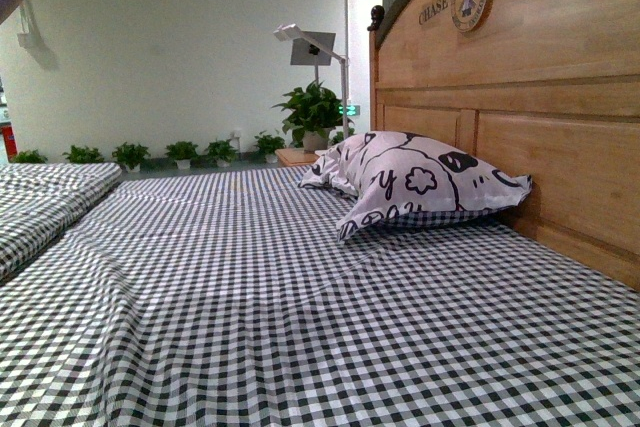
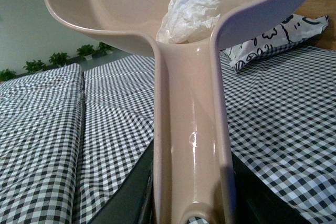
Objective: Clean up trash
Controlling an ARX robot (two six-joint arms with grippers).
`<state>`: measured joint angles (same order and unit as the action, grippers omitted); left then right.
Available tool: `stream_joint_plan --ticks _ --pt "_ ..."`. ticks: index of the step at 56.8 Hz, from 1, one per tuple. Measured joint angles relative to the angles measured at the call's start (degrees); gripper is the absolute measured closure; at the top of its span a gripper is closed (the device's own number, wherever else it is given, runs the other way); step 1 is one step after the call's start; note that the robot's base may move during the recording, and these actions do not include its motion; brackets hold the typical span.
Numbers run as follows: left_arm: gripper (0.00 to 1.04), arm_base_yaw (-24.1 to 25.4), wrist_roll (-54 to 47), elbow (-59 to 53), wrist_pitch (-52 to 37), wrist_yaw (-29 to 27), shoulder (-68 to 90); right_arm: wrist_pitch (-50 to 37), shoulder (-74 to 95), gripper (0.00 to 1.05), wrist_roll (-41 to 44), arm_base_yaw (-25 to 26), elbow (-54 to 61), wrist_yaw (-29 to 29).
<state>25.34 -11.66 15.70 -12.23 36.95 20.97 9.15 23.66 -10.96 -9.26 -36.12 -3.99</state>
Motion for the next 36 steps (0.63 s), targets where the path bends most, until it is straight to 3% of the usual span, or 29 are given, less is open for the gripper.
stream_joint_plan --ticks 36 --pt "0.78 0.0 0.0 0.0 0.0 0.0 0.0 0.0 0.0 0.86 0.0 0.0 0.0 0.0"
